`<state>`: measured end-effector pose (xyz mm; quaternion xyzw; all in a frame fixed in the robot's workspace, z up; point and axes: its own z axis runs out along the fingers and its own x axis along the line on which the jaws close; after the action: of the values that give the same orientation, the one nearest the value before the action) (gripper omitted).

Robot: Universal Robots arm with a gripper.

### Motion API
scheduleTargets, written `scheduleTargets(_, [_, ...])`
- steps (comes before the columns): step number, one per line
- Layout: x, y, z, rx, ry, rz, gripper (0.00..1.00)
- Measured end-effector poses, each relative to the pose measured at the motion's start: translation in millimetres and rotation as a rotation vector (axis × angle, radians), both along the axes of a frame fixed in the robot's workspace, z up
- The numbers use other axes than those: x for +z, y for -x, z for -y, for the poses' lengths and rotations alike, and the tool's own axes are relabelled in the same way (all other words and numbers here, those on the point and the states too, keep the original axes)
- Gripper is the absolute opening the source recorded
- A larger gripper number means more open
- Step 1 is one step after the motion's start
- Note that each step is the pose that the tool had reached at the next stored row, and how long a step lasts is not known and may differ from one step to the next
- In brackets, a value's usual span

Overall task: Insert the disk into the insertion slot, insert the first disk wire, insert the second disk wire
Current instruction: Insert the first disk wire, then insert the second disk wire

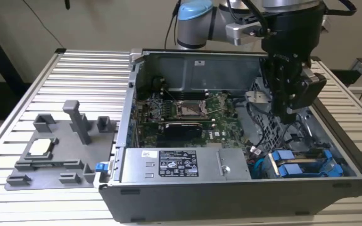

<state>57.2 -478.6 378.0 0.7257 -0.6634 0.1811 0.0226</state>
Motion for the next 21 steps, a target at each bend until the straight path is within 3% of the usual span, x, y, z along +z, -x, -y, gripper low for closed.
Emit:
scheduleTargets(5, [-1.4, 1.4, 0.0, 0.000, 0.0003, 0.0064, 0.39])
scheduleTargets(6, [-1.5, 1.7, 0.0, 0.000, -0.0001, 0.0077, 0.32])
scheduleTargets(8, [-1.8, 1.8, 0.0, 0.000, -0.0010, 0.0100, 0.32])
scheduleTargets(9, [-2.0, 1.8, 0.0, 0.000, -0.0024, 0.0113, 0.25])
scheduleTargets(11, [-2.3, 1.9, 0.0, 0.000, -0.0081, 0.0136, 0.25])
scheduleTargets(16, [-3.0, 1.9, 0.0, 0.000, -0.0329, 0.0155, 0.25])
scheduleTargets(21, [-3.1, 1.9, 0.0, 0.000, -0.0333, 0.0155, 0.23])
